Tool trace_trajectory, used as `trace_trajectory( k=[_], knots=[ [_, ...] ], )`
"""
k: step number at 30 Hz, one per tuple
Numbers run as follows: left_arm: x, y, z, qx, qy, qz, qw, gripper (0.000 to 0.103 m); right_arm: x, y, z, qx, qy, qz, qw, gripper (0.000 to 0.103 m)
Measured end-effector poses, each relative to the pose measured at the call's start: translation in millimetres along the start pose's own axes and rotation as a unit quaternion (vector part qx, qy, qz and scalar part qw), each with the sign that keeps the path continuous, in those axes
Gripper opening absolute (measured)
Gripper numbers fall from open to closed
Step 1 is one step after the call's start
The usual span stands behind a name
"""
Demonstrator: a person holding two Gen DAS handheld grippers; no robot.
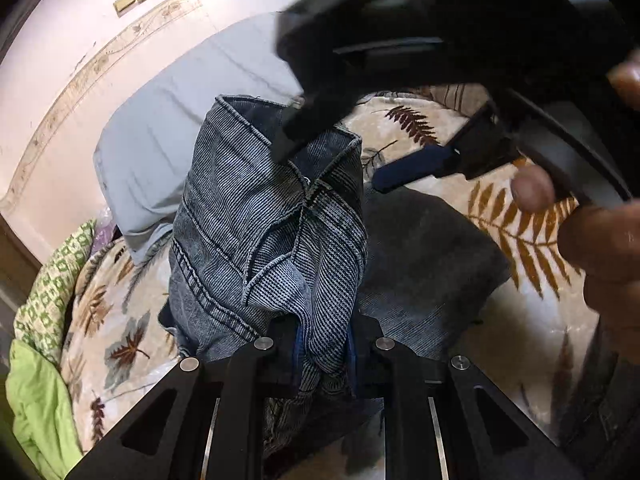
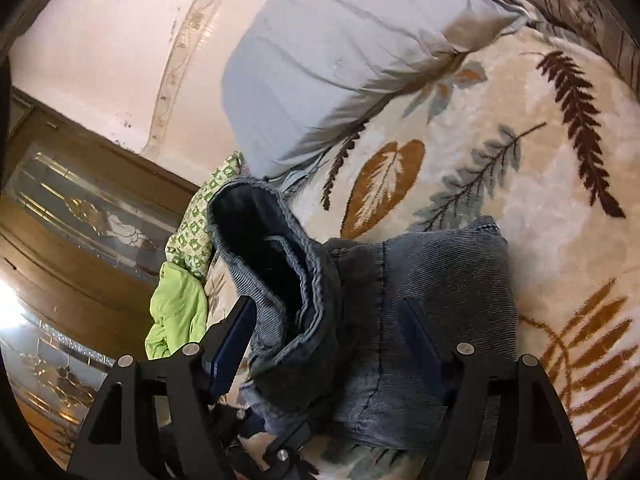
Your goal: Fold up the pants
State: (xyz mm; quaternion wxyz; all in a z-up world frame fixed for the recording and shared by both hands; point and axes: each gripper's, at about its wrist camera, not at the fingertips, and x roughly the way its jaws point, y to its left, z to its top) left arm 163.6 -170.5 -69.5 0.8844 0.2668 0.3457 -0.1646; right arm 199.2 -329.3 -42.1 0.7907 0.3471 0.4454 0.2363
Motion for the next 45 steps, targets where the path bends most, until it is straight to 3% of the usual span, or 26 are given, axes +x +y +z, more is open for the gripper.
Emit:
trace_trajectory(
  k=[2, 3, 4, 5, 6, 11, 14, 15, 18, 20, 21, 22, 24, 27, 30, 33, 35, 36, 37, 38, 42, 45],
  knots=[
    [-6, -2, 5, 0.011, -0.003, 0.008, 0.9999, 0.015, 3, 9, 4, -0.012, 0.01, 0.01, 1.0, 0.072],
    [-8, -4, 9, 0.022, 0.0, 0.014, 0.9997, 0.015, 4, 14, 5, -0.02, 0.013, 0.008, 1.0, 0.062],
    [-18, -1, 9, 0.028, 0.001, 0.017, 0.9995, 0.015, 6, 20, 5, -0.03, 0.015, 0.008, 0.999, 0.037],
    [-20, 3, 9, 0.031, 0.0, 0.017, 0.9994, 0.015, 7, 27, 5, -0.041, 0.019, 0.012, 0.999, 0.018],
    [-22, 3, 13, 0.033, 0.005, 0.007, 0.9994, 0.015, 7, 29, 5, -0.042, 0.02, 0.003, 0.999, 0.013],
    [-28, -11, 21, 0.048, -0.006, -0.018, 0.9987, 0.017, -13, 21, 7, -0.037, -0.002, -0.011, 0.999, 0.012],
    [-8, -33, 18, 0.069, 0.011, -0.031, 0.997, 0.029, -19, -3, 6, -0.018, -0.004, -0.032, 0.999, 0.012],
    [3, -38, 16, 0.071, 0.022, -0.044, 0.9963, 0.036, -15, -14, 6, -0.012, 0.001, -0.039, 0.999, 0.012],
    [26, -47, 1, 0.052, 0.07, -0.102, 0.9909, 0.037, 6, -60, 3, 0.026, 0.03, -0.097, 0.994, 0.015],
    [16, -43, -3, 0.033, 0.059, -0.126, 0.9898, 0.037, 10, -80, 2, 0.064, 0.041, -0.093, 0.993, 0.013],
    [3, -36, -6, 0.013, 0.044, -0.145, 0.9884, 0.043, 5, -80, 4, 0.068, 0.031, -0.084, 0.994, 0.017],
    [-6, -29, -8, -0.002, 0.036, -0.157, 0.987, 0.051, -2, -76, 5, 0.064, 0.016, -0.079, 0.995, 0.036],
    [-25, -14, -14, -0.036, 0.021, -0.167, 0.985, 0.056, -22, -61, 5, 0.041, -0.025, -0.081, 0.996, 0.064],
    [-50, 25, -27, -0.103, -0.002, -0.175, 0.9791, 0.059, -41, -38, -6, 0.01, -0.052, -0.062, 0.997, 0.064],
    [-51, 67, -45, -0.175, -0.001, -0.149, 0.9731, 0.063, -45, -20, -26, -0.016, -0.042, -0.053, 0.998, 0.064],
    [-39, 81, -58, -0.222, 0.031, -0.13, 0.9658, 0.062, -33, -10, -51, -0.016, -0.01, -0.067, 0.998, 0.061],
    [-22, 85, -63, -0.239, 0.057, -0.126, 0.9612, 0.061, -14, -6, -63, -0.031, 0.019, -0.105, 0.994, 0.05],
    [-9, 86, -60, -0.243, 0.073, -0.126, 0.9591, 0.061, -4, -5, -67, -0.042, 0.035, -0.135, 0.989, 0.017],
    [1, 88, -59, -0.246, 0.088, -0.127, 0.9568, 0.059, 7, -7, -69, -0.048, 0.05, -0.172, 0.983, 0.007],
    [8, 86, -57, -0.249, 0.101, -0.129, 0.9545, 0.059, 12, -11, -70, -0.037, 0.065, -0.186, 0.98, 0.007],
    [5, 92, -50, -0.267, 0.093, -0.133, 0.95, 0.062, -28, 8, -75, -0.053, 0.018, -0.171, 0.984, 0.006],
    [14, 84, -53, -0.259, 0.112, -0.123, 0.9515, 0.064, -25, -12, -87, -0.031, 0.031, -0.204, 0.978, 0.006]
  ],
)
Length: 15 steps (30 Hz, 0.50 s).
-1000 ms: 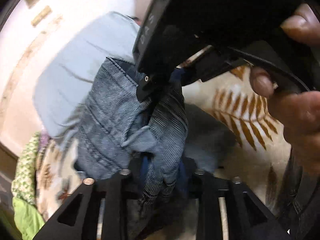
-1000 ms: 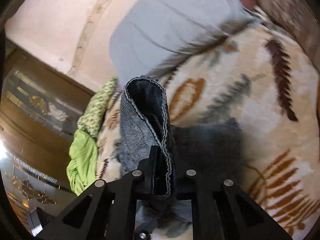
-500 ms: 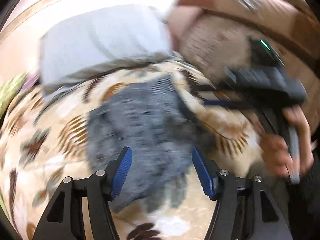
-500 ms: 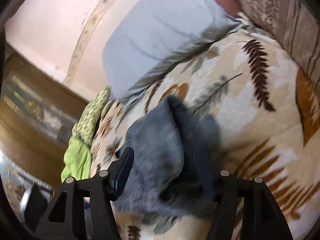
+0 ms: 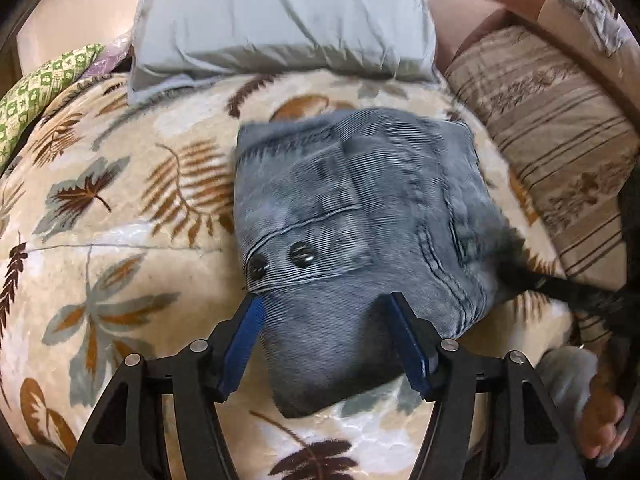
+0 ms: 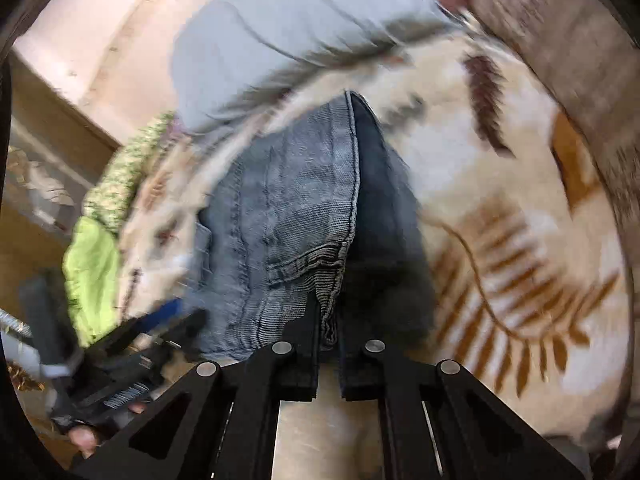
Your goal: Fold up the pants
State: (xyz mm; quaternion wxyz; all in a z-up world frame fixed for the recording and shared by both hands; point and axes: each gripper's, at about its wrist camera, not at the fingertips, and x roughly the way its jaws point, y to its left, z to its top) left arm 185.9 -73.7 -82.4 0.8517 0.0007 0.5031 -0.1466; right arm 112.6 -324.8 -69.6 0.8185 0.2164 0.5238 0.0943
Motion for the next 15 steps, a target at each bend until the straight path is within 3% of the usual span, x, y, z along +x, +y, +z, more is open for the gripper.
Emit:
trace_trajectory(
  k=[2, 5, 7, 9, 12, 15],
  knots=[
    [4, -3, -2, 0.01, 0.004, 0.014, 0.9998, 0.066, 27, -13, -11, 0.02, 0.043, -0.009, 0.999, 0.007],
    [0, 0, 2, 0.001, -0.001, 0.005, 1.0, 0.066, 17, -1, -8, -0.015, 0.02, -0.015, 1.0, 0.017],
    [-3, 10, 5, -0.023, 0.002, -0.024, 0.9995, 0.066, 3, 4, -5, -0.023, -0.003, -0.004, 1.0, 0.052],
    [-9, 25, 10, -0.052, 0.0, -0.056, 0.9971, 0.066, -17, 2, 2, -0.011, -0.037, 0.031, 0.999, 0.07],
    [-14, 52, 22, -0.097, -0.014, -0.089, 0.9912, 0.068, -32, -1, 20, 0.005, -0.06, 0.054, 0.997, 0.081],
    [-2, 76, 40, -0.133, -0.004, -0.086, 0.9874, 0.069, -24, -1, 51, 0.006, -0.047, 0.034, 0.998, 0.088]
  ],
)
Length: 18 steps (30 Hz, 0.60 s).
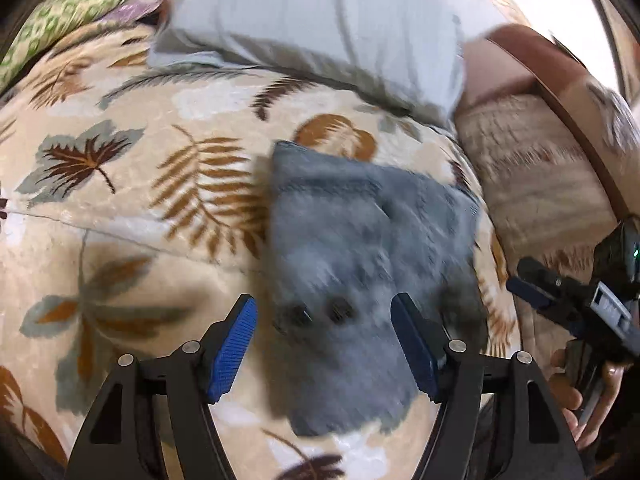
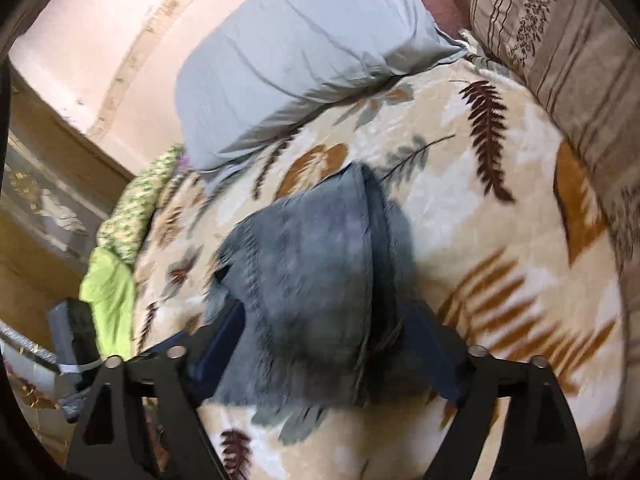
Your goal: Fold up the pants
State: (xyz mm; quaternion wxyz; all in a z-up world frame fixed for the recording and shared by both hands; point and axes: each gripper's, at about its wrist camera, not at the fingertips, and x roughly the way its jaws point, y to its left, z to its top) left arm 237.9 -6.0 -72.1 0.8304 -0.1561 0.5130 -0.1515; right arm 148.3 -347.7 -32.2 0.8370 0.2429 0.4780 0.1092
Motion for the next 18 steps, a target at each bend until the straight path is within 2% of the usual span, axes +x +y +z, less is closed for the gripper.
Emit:
trace_trajectory(
  k=[2, 4, 5, 7, 8, 9, 10, 12, 14, 15, 18],
  knots=[
    [11, 10, 12, -0.01, 0.012, 0.003, 0.9999, 0.069, 21, -6, 17, 0.004, 0.025, -0.007, 1.0, 0.088],
    [33, 24, 22, -0.026, 0.036, -0.003, 0.999, 0.069, 40, -12, 22, 0.018, 0.031, -0.022, 0.999, 0.088],
    [44, 30, 25, -0.035, 0.047, -0.01, 0.9982, 0.069, 52, -18, 23, 0.022, 0.036, -0.014, 0.999, 0.088],
    [65, 44, 24, -0.059, 0.067, -0.05, 0.9947, 0.069, 69, -32, 17, 0.04, 0.049, 0.002, 0.998, 0.088],
    [72, 51, 21, -0.071, 0.066, -0.077, 0.9923, 0.069, 81, -40, 12, 0.05, 0.067, 0.015, 0.996, 0.087],
    [75, 54, 20, -0.074, 0.06, -0.083, 0.992, 0.07, 87, -44, 9, 0.052, 0.079, 0.02, 0.995, 0.086],
    [75, 57, 20, -0.072, 0.05, -0.087, 0.9923, 0.07, 89, -44, 9, 0.048, 0.078, 0.02, 0.996, 0.083],
    [76, 57, 24, -0.075, 0.053, -0.087, 0.9919, 0.067, 89, -40, 13, 0.027, 0.076, 0.034, 0.996, 0.068],
    [75, 59, 27, -0.083, 0.055, -0.108, 0.9891, 0.063, 95, -45, 15, 0.05, 0.083, 0.053, 0.994, 0.066],
    [77, 62, 27, -0.094, 0.057, -0.118, 0.9868, 0.062, 98, -46, 16, 0.055, 0.085, 0.058, 0.993, 0.062],
    [90, 68, 20, -0.109, 0.063, -0.119, 0.9848, 0.055, 99, -38, 12, 0.036, 0.084, 0.045, 0.995, 0.053]
  ],
)
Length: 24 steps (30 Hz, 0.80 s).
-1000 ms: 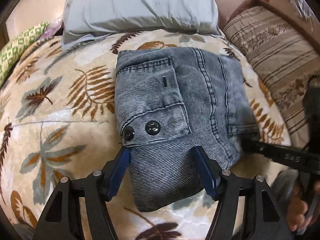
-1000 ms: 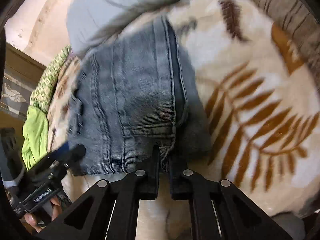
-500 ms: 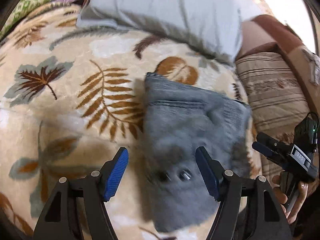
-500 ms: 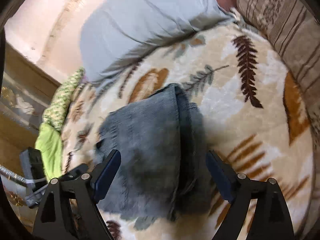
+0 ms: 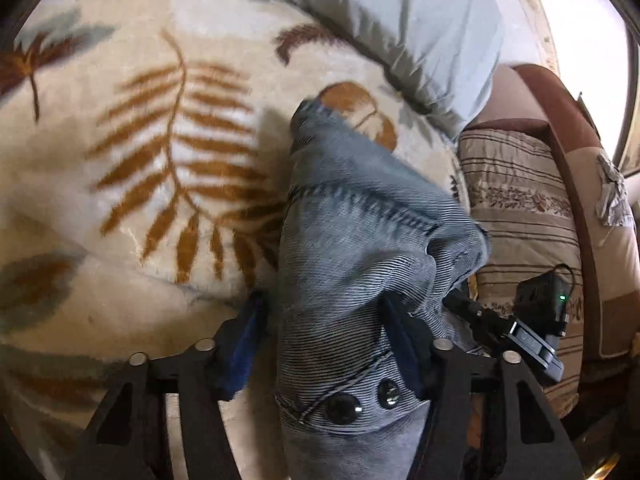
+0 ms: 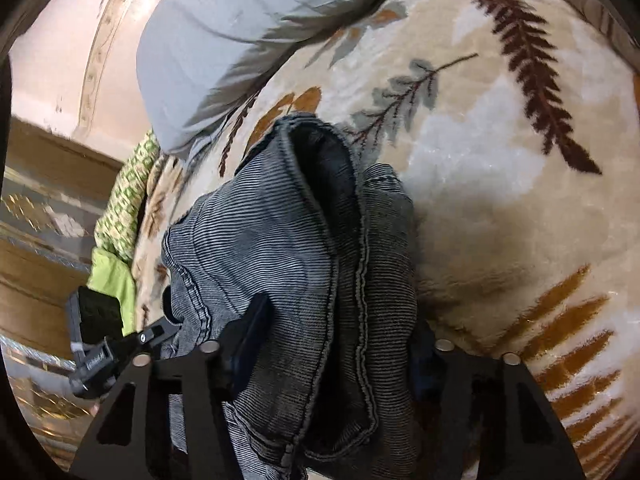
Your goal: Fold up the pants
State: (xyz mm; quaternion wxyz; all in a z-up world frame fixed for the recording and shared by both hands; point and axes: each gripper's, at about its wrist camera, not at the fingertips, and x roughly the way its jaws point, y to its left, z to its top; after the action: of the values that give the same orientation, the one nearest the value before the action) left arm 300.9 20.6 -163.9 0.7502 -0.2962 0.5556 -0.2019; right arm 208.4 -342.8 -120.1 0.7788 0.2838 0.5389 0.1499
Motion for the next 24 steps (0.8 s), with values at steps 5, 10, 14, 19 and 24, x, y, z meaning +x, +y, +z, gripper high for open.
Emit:
trace_trajectory(
  k=[5, 10, 14, 19, 24],
  knots=[
    [1, -17, -13, 0.048, -0.032, 0.046, 0.9973, 0.036, 2, 3, -6, -0.002, -0.006, -0.006, 1.0, 0.043],
    [-22, -37, -36, 0.081, -0.051, 0.065, 0.9933, 0.019, -17, 15, -26, -0.002, -0.024, -0.006, 1.0, 0.021],
    [-57, -47, -73, 0.115, -0.066, 0.1, 0.9861, 0.019, -35, 38, -64, -0.009, -0.036, -0.011, 0.999, 0.019],
    [-112, -29, -110, 0.097, -0.079, 0.11, 0.986, 0.019, -45, 67, -114, -0.011, -0.028, 0.005, 1.0, 0.019],
    [-172, -32, -115, 0.082, -0.111, 0.107, 0.9846, 0.019, -50, 119, -120, -0.051, -0.034, 0.003, 0.998, 0.019]
  ],
)
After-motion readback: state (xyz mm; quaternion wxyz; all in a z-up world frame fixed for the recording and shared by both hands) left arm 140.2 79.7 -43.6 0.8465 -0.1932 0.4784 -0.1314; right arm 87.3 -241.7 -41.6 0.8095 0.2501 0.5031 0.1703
